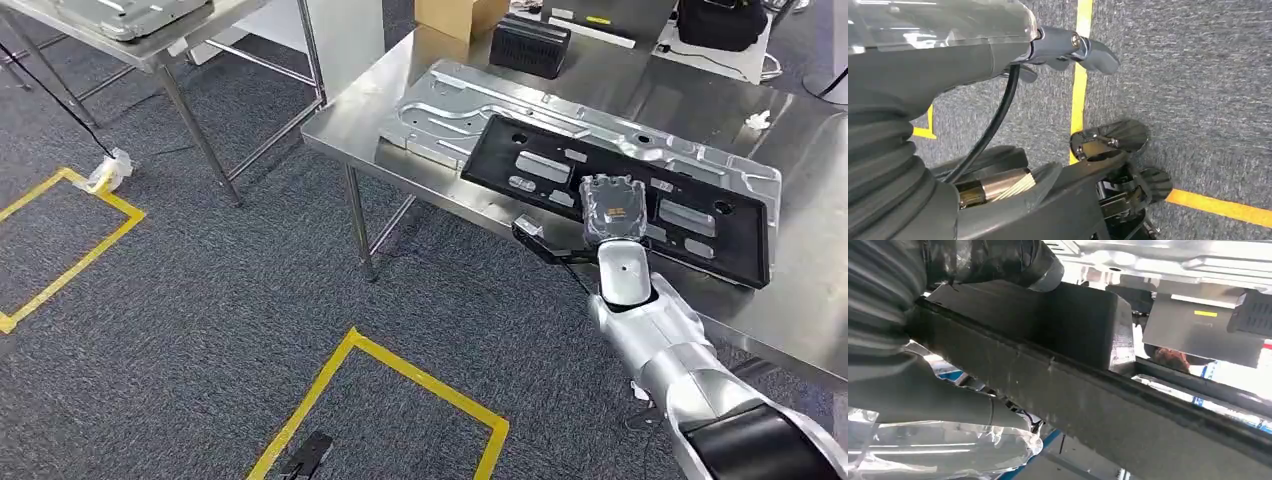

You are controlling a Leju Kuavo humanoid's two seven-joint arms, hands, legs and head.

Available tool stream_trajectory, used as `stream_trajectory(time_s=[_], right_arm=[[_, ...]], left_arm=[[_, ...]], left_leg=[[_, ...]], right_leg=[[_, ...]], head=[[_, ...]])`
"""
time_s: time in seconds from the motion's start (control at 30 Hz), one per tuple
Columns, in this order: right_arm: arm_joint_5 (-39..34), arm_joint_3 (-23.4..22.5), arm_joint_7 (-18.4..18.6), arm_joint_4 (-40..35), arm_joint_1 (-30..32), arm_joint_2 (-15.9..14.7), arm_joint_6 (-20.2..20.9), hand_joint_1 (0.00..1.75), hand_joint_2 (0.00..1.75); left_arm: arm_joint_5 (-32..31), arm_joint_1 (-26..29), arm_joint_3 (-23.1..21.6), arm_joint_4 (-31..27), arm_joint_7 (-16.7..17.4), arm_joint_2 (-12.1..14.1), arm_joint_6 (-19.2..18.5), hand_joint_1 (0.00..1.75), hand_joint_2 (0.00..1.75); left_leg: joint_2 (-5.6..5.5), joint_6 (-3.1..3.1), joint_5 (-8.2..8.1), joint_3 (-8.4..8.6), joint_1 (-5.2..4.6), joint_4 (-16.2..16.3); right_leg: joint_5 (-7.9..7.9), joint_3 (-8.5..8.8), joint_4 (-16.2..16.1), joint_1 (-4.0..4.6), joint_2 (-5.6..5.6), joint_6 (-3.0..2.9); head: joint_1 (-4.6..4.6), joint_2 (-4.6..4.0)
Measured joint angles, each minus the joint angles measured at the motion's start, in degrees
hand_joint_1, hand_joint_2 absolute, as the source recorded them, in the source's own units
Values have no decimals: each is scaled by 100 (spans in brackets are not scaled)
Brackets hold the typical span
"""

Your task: Take the parts from the cabinet and place them on the table.

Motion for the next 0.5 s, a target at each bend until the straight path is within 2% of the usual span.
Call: stream_trajectory(time_s=[0.2, 0.5], right_arm=[[7, 118, -155, -4, 81, 55, -92, 175, 175], [7, 190, -157, -33, 132, 118, -92, 175, 175]], left_arm=[[-11, 1, 48, 0, 48, 0, 9, 0, 175], [-15, 1, 81, 0, 52, 0, 9, 0, 175]], left_leg=[[0, 2, 0, -2, 0, 2], [0, 1, 0, -1, 5, 2]], right_leg=[[0, -1, -3, -1, 0, 7], [0, -4, 0, 3, -1, 7]], head=[[0, 0], [0, 0]])
